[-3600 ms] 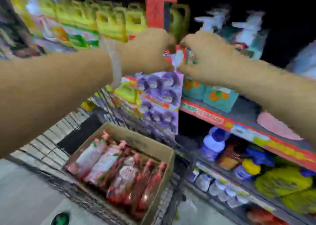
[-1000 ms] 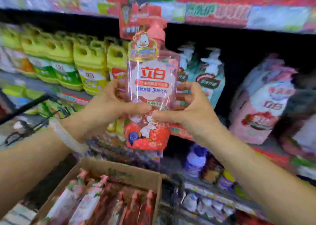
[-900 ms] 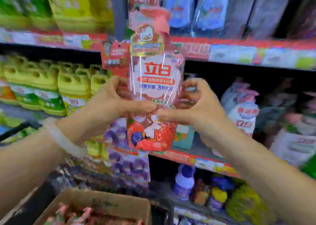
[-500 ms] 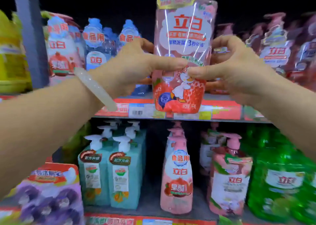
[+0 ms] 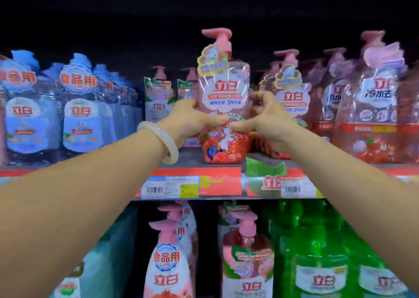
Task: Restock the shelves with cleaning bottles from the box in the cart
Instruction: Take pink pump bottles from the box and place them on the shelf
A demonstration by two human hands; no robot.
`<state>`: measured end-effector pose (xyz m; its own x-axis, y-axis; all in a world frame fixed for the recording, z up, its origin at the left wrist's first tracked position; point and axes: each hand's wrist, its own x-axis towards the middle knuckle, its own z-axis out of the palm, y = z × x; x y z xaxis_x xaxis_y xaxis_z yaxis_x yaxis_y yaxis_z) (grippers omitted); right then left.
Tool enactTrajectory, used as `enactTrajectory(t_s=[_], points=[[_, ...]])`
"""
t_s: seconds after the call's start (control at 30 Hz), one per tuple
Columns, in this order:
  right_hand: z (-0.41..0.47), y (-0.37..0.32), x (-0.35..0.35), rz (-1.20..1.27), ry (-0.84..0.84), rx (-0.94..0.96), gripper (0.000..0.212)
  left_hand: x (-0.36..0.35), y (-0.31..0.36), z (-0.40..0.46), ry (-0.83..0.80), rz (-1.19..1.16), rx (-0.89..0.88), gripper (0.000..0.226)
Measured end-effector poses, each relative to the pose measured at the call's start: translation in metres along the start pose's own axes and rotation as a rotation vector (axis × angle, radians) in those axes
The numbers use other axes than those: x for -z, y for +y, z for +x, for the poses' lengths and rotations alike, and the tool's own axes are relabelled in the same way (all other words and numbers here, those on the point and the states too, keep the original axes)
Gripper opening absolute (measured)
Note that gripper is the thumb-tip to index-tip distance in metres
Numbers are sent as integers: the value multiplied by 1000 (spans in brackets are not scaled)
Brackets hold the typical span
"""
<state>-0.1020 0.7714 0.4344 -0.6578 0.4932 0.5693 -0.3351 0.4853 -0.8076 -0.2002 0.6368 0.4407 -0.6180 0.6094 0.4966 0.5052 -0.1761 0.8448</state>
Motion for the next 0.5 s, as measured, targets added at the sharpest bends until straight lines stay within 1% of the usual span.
enactTrajectory(t_s=[0.13, 0.2, 0.23, 0.3, 0.4, 0.5], points=[[14, 26, 16, 5, 6, -20, 75, -21, -13, 19, 0, 16, -8, 37], [16, 33, 23, -1, 10, -6, 73, -30, -18, 25, 7, 47, -12, 44], [16, 34, 25, -48, 28, 16, 72, -33, -21, 27, 13, 73, -17, 51], [14, 33, 27, -248, 89, 86, 70, -37, -25, 31, 14, 108, -28, 61], [11, 34, 29, -522, 194, 140, 58, -43, -28, 35, -19, 105, -43, 57], [13, 37, 30, -688, 221, 108, 39, -48, -29, 40, -14, 103, -22, 55]])
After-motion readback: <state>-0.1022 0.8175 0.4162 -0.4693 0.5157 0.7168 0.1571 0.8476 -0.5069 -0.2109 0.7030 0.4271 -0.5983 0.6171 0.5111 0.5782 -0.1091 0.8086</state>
